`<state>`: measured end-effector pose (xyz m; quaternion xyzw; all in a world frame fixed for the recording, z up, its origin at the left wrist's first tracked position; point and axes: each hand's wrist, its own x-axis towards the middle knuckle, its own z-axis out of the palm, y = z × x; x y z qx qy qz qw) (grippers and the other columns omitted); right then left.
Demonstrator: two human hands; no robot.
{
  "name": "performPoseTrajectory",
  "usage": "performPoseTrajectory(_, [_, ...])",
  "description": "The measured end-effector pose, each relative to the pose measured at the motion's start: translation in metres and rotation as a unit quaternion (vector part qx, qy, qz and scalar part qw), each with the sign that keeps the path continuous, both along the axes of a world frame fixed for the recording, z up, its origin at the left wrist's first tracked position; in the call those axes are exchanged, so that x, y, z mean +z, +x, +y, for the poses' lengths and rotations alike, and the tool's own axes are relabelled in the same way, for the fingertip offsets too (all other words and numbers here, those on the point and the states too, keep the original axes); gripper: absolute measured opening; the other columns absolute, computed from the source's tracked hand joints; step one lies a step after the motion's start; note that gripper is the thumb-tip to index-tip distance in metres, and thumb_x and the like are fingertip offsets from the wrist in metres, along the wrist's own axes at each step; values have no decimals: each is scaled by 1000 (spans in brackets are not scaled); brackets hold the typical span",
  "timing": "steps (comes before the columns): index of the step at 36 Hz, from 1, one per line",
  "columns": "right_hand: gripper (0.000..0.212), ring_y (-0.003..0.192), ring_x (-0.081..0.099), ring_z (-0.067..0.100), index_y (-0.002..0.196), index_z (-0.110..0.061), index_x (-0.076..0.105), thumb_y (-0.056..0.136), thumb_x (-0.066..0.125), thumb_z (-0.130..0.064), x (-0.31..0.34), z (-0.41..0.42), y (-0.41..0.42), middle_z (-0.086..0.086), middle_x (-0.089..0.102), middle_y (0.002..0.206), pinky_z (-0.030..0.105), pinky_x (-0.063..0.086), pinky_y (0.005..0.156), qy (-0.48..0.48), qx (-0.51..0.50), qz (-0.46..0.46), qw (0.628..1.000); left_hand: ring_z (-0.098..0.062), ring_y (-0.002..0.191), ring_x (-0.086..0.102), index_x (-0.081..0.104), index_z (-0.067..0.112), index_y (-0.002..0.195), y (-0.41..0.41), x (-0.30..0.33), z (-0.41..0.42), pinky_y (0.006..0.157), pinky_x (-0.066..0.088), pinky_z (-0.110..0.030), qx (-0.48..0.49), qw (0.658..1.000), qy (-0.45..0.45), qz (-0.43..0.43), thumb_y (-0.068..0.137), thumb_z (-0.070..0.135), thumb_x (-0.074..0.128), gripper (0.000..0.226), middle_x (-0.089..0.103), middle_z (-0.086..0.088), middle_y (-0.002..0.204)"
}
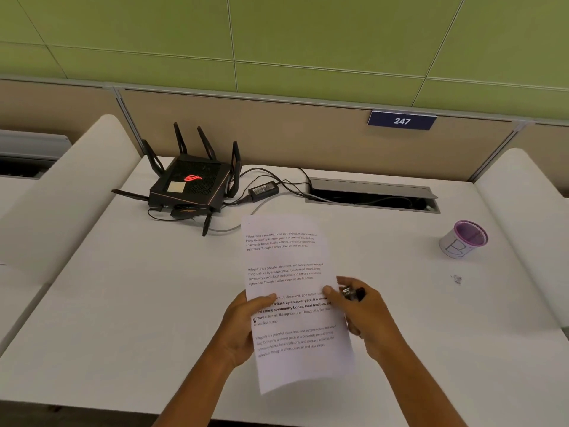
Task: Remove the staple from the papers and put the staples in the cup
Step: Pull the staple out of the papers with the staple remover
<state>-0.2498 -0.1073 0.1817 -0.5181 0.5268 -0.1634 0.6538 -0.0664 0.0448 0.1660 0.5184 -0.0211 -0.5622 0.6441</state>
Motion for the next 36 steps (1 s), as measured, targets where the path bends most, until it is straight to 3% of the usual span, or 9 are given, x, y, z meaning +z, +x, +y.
performPoseTrajectory(3, [32, 47, 34, 14, 108, -18, 80, 81, 88, -34, -11, -6, -8, 1, 55, 60, 28, 25, 48, 51, 23, -25, 998, -42, 113, 76, 69, 10, 134, 2, -2, -6, 95, 60, -53, 0, 1000, 4, -1, 94, 6, 67, 40, 79, -20, 124])
performPoseTrajectory(7, [20, 44, 31, 13, 107, -11, 78, 88, 82, -17, -20, -10, -12, -3, 55, 54, 27, 24, 47, 54, -4, -52, 997, -40, 111, 78, 69, 12, 133, 6, -5, -14, 93, 62, -50, -7, 1000, 11, -16, 99, 4, 65, 35, 80, -17, 123])
performPoseTrajectory(12, [15, 42, 45, 8, 106, -13, 76, 91, 80, -13, -30, -22, -10, -1, 71, 67, 24, 33, 44, 13, -38, -41, 998, -32, 111, 79, 70, 20, 133, 14, -16, -30, 97, 62, -51, -29, 995, 26, -87, 102, 9, 67, 32, 81, -7, 124])
performPoseTrajectory(16, [17, 60, 64, 11, 107, -16, 77, 90, 80, -16, -43, -31, -6, 8, 81, 94, 20, 45, 43, -7, -71, -17, 997, -23, 106, 80, 69, 28, 132, 22, -32, -46, 79, 67, -36, -46, 981, 52, -182, 103, 11, 70, 34, 82, 2, 122])
performPoseTrajectory(20, [16, 79, 74, 22, 106, -18, 77, 91, 80, -15, -55, -41, 4, 6, 82, 97, 21, 50, 48, 4, -101, -19, 995, -20, 114, 77, 58, 39, 136, 36, -54, -67, 90, 67, -41, -72, 961, 77, -254, 96, 10, 79, 54, 76, 9, 130])
performPoseTrajectory(24, [17, 85, 77, 21, 105, -20, 76, 90, 79, -12, -67, -56, 20, 2, 81, 96, 24, 55, 55, 8, -128, -8, 992, -18, 119, 72, 43, 42, 152, 49, -70, -90, 84, 66, -32, -87, 948, 83, -294, 93, 6, 81, 79, 71, 10, 132])
performPoseTrajectory(28, [16, 89, 77, 24, 105, -22, 76, 91, 79, -14, -83, -78, 35, 1, 81, 97, 32, 58, 64, -3, -131, 9, 991, -22, 123, 69, 37, 37, 161, 61, -87, -117, 94, 65, -41, -91, 934, 98, -332, 93, 5, 80, 87, 68, 0, 137])
performPoseTrajectory(32, [18, 88, 77, 25, 98, -26, 76, 89, 80, -12, -102, -104, 52, 0, 81, 94, 46, 65, 80, -9, -137, 16, 990, -25, 123, 68, 31, 37, 164, 73, -99, -145, 93, 64, -42, -109, 914, 115, -374, 94, 9, 80, 89, 63, -2, 144])
performPoseTrajectory(36, [17, 86, 77, 24, 96, -29, 76, 88, 81, -15, -120, -132, 67, -3, 80, 91, 49, 65, 83, -24, -135, 34, 990, -27, 124, 67, 29, 36, 165, 87, -111, -173, 95, 65, -47, -123, 898, 130, -402, 94, 11, 81, 91, 60, -4, 147])
